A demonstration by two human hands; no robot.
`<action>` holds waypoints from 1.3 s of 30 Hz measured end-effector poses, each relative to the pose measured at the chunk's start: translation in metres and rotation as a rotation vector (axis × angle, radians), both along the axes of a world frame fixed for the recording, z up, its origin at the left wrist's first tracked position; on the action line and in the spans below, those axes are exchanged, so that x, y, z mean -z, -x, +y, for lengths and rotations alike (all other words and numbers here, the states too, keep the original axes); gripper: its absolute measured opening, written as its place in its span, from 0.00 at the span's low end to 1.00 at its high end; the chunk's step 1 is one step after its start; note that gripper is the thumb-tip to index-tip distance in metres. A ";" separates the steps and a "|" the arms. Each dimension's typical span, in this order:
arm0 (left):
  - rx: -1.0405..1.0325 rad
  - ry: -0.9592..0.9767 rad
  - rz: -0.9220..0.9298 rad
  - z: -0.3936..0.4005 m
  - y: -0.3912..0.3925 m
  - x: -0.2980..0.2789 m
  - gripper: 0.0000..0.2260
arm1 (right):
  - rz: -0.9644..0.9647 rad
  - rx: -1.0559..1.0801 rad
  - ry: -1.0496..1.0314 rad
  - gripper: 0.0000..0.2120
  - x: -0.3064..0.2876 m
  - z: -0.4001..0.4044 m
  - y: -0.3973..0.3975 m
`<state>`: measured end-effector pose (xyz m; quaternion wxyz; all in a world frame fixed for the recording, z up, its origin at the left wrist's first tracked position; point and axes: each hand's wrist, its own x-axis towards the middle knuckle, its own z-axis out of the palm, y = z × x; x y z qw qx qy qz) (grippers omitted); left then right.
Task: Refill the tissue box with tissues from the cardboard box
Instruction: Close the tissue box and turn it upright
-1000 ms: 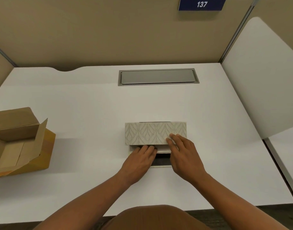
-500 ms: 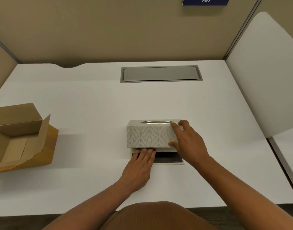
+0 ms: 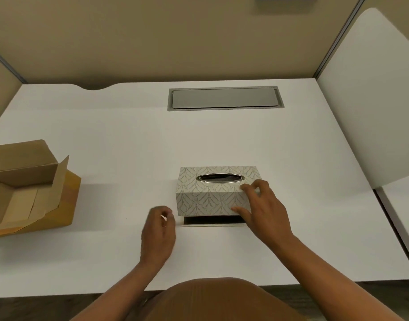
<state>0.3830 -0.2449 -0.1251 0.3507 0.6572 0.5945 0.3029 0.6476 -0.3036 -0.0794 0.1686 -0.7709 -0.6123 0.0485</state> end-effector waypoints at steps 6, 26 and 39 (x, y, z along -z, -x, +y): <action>-0.191 0.713 -0.346 0.040 -0.020 -0.033 0.24 | 0.564 0.534 -0.085 0.30 0.002 0.004 -0.011; 0.180 0.727 -0.172 0.030 -0.016 -0.008 0.23 | 1.104 0.492 0.218 0.06 0.041 -0.031 -0.008; 0.193 0.744 -0.229 0.033 -0.016 -0.007 0.15 | 1.117 0.446 0.306 0.09 0.034 -0.022 -0.028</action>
